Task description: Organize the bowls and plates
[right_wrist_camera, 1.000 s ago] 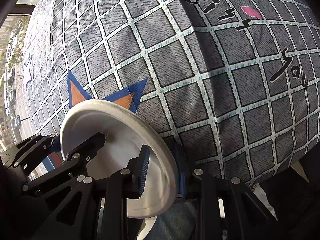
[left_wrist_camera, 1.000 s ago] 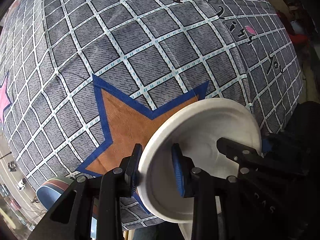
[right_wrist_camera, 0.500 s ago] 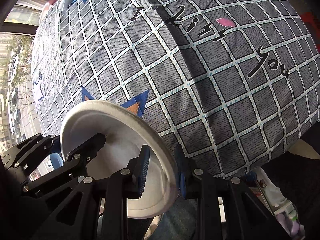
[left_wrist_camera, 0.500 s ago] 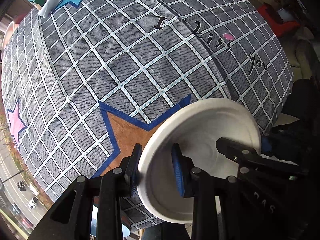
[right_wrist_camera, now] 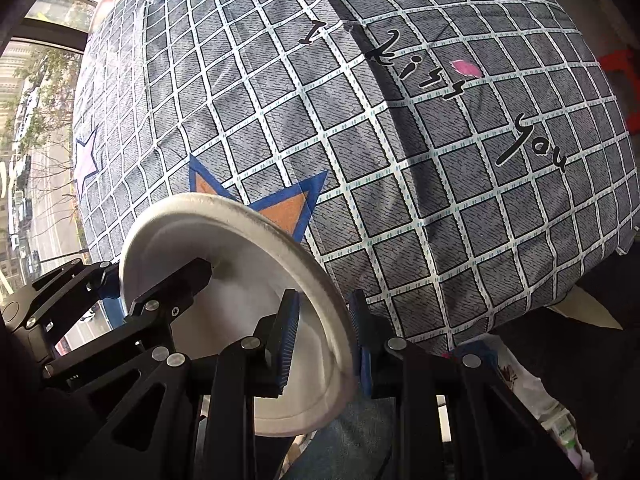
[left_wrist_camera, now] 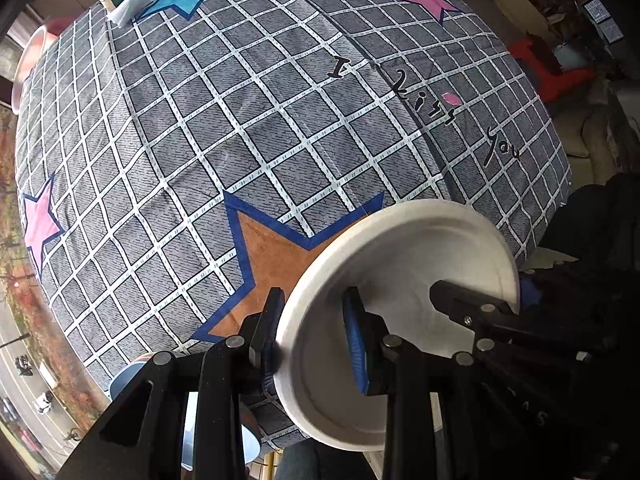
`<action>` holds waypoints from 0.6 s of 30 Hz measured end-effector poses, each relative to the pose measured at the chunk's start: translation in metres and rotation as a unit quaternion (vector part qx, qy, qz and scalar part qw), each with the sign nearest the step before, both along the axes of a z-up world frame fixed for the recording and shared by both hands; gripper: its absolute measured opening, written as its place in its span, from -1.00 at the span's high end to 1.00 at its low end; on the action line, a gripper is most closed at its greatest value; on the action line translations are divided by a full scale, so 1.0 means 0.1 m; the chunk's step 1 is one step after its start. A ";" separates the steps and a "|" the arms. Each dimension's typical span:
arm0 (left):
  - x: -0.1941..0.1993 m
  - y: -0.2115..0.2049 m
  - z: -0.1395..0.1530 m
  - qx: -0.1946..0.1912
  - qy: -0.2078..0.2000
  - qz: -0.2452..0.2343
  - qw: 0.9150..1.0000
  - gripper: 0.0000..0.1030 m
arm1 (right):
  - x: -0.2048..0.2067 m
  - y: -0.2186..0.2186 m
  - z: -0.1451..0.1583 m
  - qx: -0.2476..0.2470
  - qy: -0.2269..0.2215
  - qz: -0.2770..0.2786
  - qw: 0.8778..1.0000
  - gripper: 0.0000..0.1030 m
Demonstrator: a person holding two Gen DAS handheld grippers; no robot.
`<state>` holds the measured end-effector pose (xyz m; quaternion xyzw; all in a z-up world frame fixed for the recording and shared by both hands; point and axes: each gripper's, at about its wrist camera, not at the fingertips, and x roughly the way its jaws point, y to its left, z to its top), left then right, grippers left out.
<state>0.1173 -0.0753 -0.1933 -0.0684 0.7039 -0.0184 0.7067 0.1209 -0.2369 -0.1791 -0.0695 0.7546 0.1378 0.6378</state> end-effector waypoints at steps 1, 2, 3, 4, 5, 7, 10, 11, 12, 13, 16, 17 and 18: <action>0.00 0.05 0.05 -0.002 -0.004 0.006 1.000 0.38 | 0.03 0.05 0.00 -0.001 -0.003 0.006 1.000 0.44; -0.03 0.08 0.09 -0.002 -0.008 0.011 1.000 0.38 | 0.07 0.19 0.04 -0.003 -0.006 0.011 1.000 0.44; 0.00 0.12 0.11 -0.003 -0.012 0.018 1.000 0.38 | 0.06 0.23 0.07 -0.003 -0.009 0.017 1.000 0.44; -0.02 0.15 0.15 -0.003 -0.016 0.024 1.000 0.38 | 0.05 0.27 0.10 -0.004 -0.012 0.022 1.000 0.44; -0.06 0.19 0.18 -0.003 -0.020 0.029 0.999 0.38 | 0.17 0.31 0.07 -0.004 -0.014 0.027 1.000 0.44; -0.09 0.28 0.24 -0.005 -0.029 0.041 0.999 0.38 | 0.14 0.39 0.12 -0.004 -0.017 0.038 0.999 0.44; -0.19 0.41 0.28 -0.007 -0.037 0.060 0.997 0.38 | 0.14 0.56 0.07 -0.006 -0.020 0.060 0.998 0.44; -0.22 0.45 0.29 -0.007 -0.039 0.065 0.997 0.38 | 0.13 0.64 0.07 -0.006 -0.022 0.068 0.997 0.44; -0.25 0.48 0.29 -0.006 -0.040 0.069 0.997 0.38 | 0.12 0.70 0.06 -0.006 -0.024 0.075 0.997 0.44; -0.27 0.48 0.27 -0.005 -0.042 0.073 0.996 0.38 | 0.11 0.75 0.07 -0.006 -0.025 0.083 0.996 0.44; -0.36 0.57 0.31 -0.003 -0.048 0.087 0.995 0.38 | 0.09 0.90 0.10 -0.006 -0.028 0.103 0.994 0.44; -0.38 0.60 0.33 -0.003 -0.050 0.092 0.994 0.38 | 0.09 0.96 0.10 -0.006 -0.030 0.110 0.993 0.44; -0.40 0.63 0.35 -0.003 -0.054 0.098 0.994 0.38 | 0.09 1.03 0.11 -0.006 -0.033 0.116 0.993 0.44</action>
